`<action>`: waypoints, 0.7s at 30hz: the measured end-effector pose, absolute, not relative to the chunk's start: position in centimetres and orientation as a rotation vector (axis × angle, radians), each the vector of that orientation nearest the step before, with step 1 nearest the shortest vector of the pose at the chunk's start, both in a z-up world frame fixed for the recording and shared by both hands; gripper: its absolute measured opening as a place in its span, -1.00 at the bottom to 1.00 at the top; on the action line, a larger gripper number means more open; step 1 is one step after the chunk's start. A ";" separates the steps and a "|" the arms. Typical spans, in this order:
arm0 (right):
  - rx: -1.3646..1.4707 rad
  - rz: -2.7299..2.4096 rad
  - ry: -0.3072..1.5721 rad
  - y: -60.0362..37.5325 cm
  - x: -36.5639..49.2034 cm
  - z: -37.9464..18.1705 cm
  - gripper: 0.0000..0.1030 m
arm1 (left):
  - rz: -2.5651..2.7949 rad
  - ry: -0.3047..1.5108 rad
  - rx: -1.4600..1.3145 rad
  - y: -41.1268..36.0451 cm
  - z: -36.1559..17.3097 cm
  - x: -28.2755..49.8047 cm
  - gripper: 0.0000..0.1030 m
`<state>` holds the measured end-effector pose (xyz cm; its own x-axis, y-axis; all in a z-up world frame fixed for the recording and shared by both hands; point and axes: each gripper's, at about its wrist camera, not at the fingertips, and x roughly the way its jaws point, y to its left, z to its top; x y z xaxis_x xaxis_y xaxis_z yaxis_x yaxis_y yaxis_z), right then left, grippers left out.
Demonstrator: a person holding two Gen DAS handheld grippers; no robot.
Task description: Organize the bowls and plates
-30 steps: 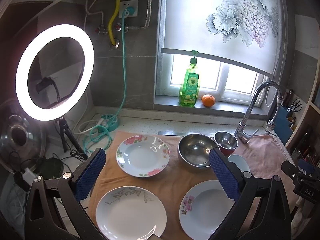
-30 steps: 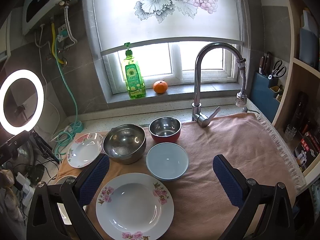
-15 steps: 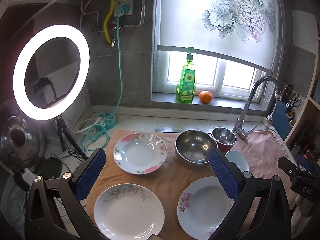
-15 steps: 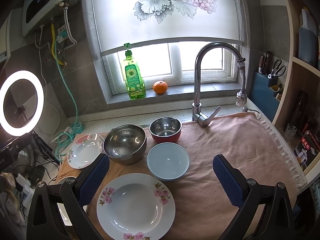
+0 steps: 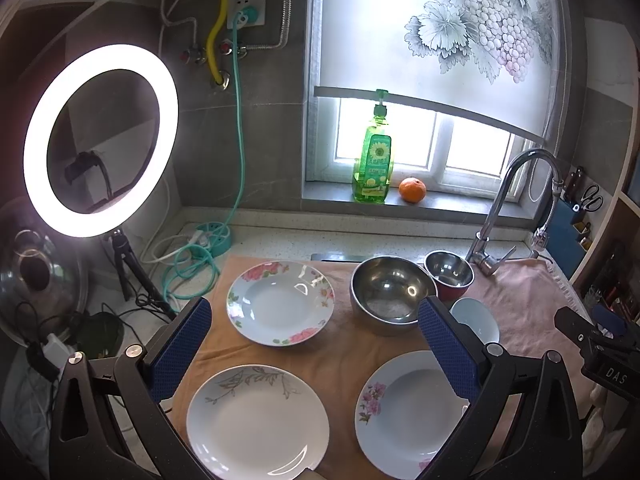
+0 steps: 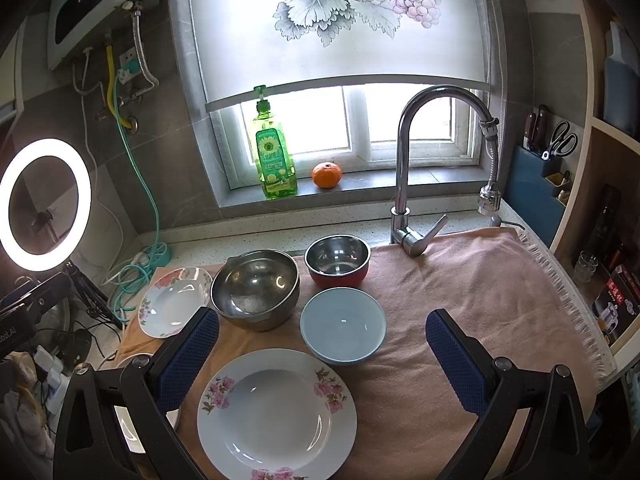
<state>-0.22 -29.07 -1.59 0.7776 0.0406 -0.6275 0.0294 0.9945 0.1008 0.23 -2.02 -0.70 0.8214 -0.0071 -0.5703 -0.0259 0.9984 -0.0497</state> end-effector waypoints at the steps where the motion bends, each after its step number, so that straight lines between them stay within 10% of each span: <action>1: 0.109 0.007 0.682 -29.1 -0.2 -1.6 0.98 | 0.009 0.607 -0.057 -2.0 -0.7 0.2 0.98; 21: 0.124 0.010 0.706 -29.0 0.5 -2.2 0.98 | 0.008 0.612 -0.055 -2.1 -0.9 0.5 0.98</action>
<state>0.51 -28.99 -2.15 0.7611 0.0510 -0.6466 0.0330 0.9926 0.1170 0.48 -2.09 -0.92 0.8185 -0.0085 -0.5745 -0.0244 0.9985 -0.0494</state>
